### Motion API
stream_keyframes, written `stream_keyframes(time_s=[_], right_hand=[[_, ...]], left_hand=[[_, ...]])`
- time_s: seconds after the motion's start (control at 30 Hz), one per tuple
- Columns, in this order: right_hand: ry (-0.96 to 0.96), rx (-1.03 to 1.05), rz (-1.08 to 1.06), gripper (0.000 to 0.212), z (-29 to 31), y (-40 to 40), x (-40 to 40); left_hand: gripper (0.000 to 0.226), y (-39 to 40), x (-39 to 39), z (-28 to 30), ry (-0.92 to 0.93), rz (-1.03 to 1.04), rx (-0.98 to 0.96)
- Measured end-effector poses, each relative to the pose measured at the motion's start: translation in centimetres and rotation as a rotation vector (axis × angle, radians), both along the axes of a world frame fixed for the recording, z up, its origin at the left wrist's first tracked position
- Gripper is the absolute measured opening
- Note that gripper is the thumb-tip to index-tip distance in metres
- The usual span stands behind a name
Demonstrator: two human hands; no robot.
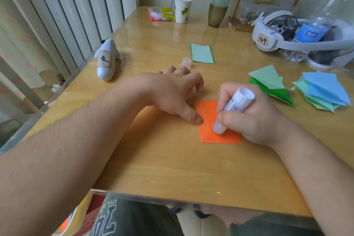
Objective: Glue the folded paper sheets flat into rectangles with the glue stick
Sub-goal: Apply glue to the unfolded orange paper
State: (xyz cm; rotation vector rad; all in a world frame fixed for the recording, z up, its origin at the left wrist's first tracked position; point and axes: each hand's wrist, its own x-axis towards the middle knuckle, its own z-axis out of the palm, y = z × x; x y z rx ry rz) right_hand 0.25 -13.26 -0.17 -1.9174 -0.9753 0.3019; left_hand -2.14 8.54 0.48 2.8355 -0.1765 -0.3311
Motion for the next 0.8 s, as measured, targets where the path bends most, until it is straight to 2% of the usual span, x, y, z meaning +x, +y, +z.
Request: stream_keyframes(time_s=[0.2, 0.47, 0.63, 0.8], right_hand=[[-0.004, -0.144, -0.013, 0.016, 0.1, 1.0, -0.2], [-0.114, -0.409, -0.018, 0.019, 1.7, 2.3, 0.5], [-0.125, -0.415, -0.055, 0.019, 1.7, 3.2, 2.0], [-0.147, -0.328, -0.146, 0.022, 0.9, 3.9, 3.4]], left_hand=[[0.051, 0.5, 0.6, -0.4, -0.024, 0.03, -0.086], [0.071, 0.8, 0.7, -0.6, -0.023, 0.019, -0.102], [0.076, 1.0, 0.7, -0.7, -0.026, 0.023, -0.11], [0.081, 0.8, 0.8, -0.7, -0.022, 0.04, -0.115]])
